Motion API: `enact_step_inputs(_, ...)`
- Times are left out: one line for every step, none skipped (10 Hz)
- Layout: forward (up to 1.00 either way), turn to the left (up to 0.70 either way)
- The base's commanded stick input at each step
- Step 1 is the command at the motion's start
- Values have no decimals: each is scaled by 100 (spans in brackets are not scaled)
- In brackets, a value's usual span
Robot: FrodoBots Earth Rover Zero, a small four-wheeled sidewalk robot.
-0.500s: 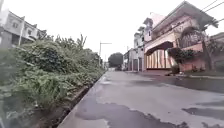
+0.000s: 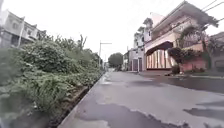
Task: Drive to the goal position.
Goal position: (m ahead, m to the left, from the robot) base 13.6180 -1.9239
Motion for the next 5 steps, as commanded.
enact_step_inputs(70,-18)
enact_step_inputs(70,-33)
enact_step_inputs(70,-35)
enact_step_inputs(70,-25)
enact_step_inputs(70,-5)
